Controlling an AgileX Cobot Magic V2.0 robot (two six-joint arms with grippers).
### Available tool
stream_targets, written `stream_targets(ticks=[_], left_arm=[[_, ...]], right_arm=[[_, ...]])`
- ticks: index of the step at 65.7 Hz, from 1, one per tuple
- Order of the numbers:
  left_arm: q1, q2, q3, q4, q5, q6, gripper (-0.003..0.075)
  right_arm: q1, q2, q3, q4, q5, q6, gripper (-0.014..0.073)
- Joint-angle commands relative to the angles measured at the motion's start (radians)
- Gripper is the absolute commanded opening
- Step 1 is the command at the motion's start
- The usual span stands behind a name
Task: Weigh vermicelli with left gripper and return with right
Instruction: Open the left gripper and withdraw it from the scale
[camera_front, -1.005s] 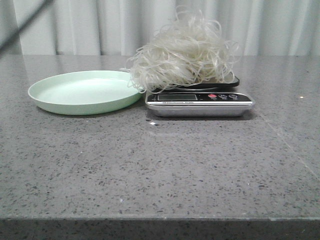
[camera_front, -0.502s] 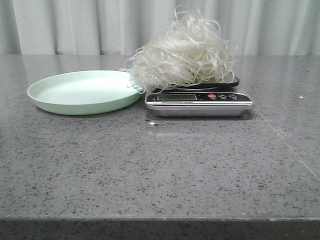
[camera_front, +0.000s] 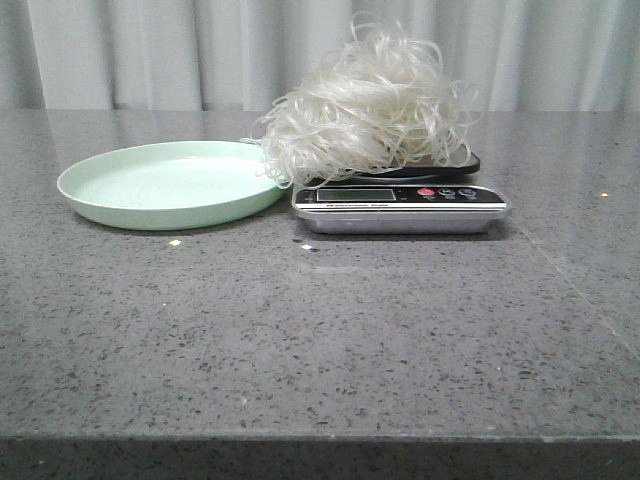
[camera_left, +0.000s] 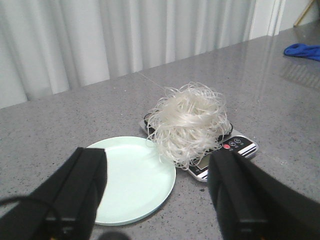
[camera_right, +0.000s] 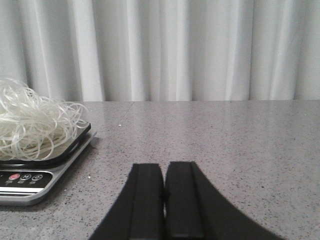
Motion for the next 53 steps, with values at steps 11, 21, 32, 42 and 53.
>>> stream_targets(ticks=[11, 21, 32, 42, 53], left_arm=[[-0.006, -0.263, 0.228, 0.000, -0.155, 0.002, 0.0359], [-0.006, -0.349, 0.306, 0.000, -0.194, 0.002, 0.0117], [-0.006, -0.355, 0.308, 0.000, -0.196, 0.002, 0.0127], [-0.006, -0.355, 0.308, 0.000, -0.199, 0.002, 0.0127], [-0.006, -0.355, 0.308, 0.000, -0.207, 0.002, 0.0127]], right_arm=[[-0.004, -0.017, -0.008, -0.008, -0.082, -0.008, 0.0167], [-0.004, -0.017, -0.008, -0.008, -0.082, -0.008, 0.0167], [-0.004, -0.017, -0.008, -0.008, -0.088, -0.008, 0.0167], [-0.004, -0.017, -0.009, -0.008, -0.150, -0.008, 0.0167], [-0.004, 0.008, -0.112, 0.019, -0.074, 0.000, 0.0167]])
